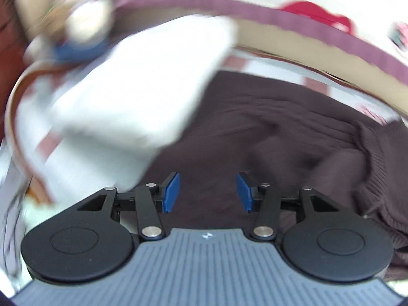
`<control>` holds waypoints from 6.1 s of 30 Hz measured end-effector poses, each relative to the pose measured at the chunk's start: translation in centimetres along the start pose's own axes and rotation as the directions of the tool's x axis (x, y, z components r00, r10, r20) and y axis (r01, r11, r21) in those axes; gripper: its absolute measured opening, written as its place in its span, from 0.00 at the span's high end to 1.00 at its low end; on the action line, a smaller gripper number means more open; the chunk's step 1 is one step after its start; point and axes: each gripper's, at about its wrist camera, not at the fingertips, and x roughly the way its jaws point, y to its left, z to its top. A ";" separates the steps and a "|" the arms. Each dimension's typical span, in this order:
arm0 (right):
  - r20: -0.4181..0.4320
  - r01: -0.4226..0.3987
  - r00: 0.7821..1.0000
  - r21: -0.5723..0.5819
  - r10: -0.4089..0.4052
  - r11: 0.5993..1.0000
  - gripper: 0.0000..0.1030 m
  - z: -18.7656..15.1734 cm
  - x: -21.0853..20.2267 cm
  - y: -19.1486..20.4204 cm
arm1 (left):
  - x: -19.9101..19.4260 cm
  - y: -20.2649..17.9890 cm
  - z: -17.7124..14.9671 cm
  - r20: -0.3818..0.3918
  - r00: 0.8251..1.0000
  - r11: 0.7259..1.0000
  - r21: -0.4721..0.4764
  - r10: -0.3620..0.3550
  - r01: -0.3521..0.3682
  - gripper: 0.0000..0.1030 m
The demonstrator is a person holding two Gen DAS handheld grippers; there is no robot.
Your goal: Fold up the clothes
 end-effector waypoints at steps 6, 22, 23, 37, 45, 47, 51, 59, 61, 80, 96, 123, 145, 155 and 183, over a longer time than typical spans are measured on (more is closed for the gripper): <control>0.075 0.307 0.951 -0.072 -0.301 0.949 0.36 0.0 1.3 0.5 | 0.1 3.9 -1.7 -0.029 0.997 0.986 -0.152 -0.075 0.070 0.49; 0.081 0.384 0.922 -0.049 -0.379 0.922 0.36 -0.3 0.7 -0.2 | -0.3 -0.2 -2.8 -0.140 0.989 0.998 -0.038 0.054 -0.059 0.33; 0.078 0.371 0.927 -0.039 -0.367 0.928 0.36 -0.3 0.6 -0.3 | -0.5 0.1 -2.8 -0.141 0.988 0.996 -0.053 0.065 -0.073 0.33; 0.068 0.333 0.940 0.029 -0.334 0.943 0.36 -0.1 0.6 -0.7 | 4.0 3.4 -3.2 -0.095 0.995 0.984 -0.173 0.020 -0.036 0.17; 0.000 0.250 0.968 -0.051 -0.251 0.967 0.36 -0.5 1.1 0.0 | -0.3 -2.2 -2.1 0.135 0.988 0.962 0.252 0.077 -0.110 0.92; -0.081 0.230 0.969 -0.063 -0.235 0.971 0.36 -0.8 2.2 -0.1 | -2.9 -3.7 -1.1 0.214 0.976 0.947 0.302 0.047 -0.112 0.92; -0.104 0.205 0.975 0.075 -0.197 0.976 0.36 -1.1 0.4 -1.9 | -8.4 -8.4 1.6 0.331 0.937 0.899 0.435 -0.112 -0.047 0.93; 0.272 -0.109 0.944 0.788 -0.185 0.606 0.34 -6.4 -10.2 -15.4 | -17.9 -21.9 0.6 0.201 0.743 0.601 0.733 -0.638 0.318 0.93; 0.430 -0.332 0.888 0.844 -0.161 0.421 0.34 -9.3 -12.0 -18.8 | -17.5 -24.6 -1.4 0.004 0.693 0.473 0.734 -0.721 0.488 0.93; 0.294 -0.276 0.955 0.816 0.046 0.508 0.32 -7.5 -8.7 -17.1 | -6.6 -24.6 -2.8 -0.361 0.647 0.492 0.436 -0.672 0.754 0.91; 0.237 -0.192 0.972 0.813 -0.011 0.549 0.32 -6.9 -7.5 -15.6 | -2.9 -19.6 -2.3 -0.417 0.545 0.538 0.146 -0.728 0.830 0.91; 0.420 -0.199 0.900 0.629 -0.113 0.751 0.95 -5.9 -12.2 -5.4 | -4.0 -16.1 1.0 -0.069 0.846 0.771 0.377 -0.528 0.512 0.71; -0.271 0.383 0.915 0.338 -0.300 0.860 0.49 -4.7 -6.4 -5.7 | -2.7 -20.1 -1.7 -0.232 0.852 0.752 0.402 -0.469 0.523 0.57; -0.105 0.299 0.954 0.332 -0.280 0.895 0.91 -4.3 -9.7 -3.2 | -4.1 -19.8 -1.0 -0.230 0.879 0.799 0.368 -0.417 0.476 0.60; -0.032 0.124 0.991 0.570 -0.129 0.812 0.72 -6.7 -8.4 -5.8 | -4.2 -20.0 -1.4 -0.255 0.886 0.815 0.355 -0.387 0.458 0.61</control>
